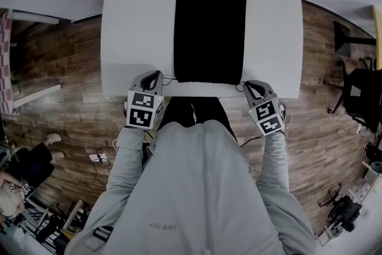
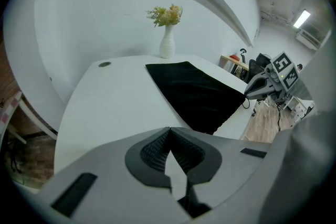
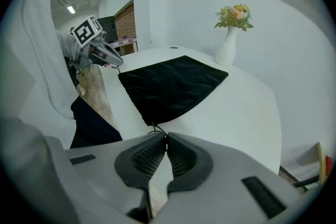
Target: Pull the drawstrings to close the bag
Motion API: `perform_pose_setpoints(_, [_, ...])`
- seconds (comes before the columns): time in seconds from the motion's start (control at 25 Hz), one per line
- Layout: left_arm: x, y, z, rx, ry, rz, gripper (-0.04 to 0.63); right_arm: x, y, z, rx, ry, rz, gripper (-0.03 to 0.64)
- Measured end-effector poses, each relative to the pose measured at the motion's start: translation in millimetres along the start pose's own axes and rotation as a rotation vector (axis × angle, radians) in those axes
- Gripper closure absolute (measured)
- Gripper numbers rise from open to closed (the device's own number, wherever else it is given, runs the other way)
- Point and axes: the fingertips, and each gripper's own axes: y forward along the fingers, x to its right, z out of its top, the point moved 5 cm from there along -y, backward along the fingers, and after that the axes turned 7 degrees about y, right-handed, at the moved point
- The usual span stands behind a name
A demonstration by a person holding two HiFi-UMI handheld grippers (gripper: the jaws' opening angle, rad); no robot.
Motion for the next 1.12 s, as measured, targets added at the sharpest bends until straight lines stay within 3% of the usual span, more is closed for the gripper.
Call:
perform_pose_setpoints(0.52, [-24.4, -21.4, 55.5, 0.125, 0.060, 0.060, 0.571, 32.1, -34.6, 57.2, 0.180, -0.004, -0.141, 0.588])
perform_pose_setpoints(1.12, [-45.1, -58.5, 141.0, 0.332, 0.083, 0.130, 0.571, 65.9, -86.3, 140.7, 0.473, 0.021, -0.295, 0.588])
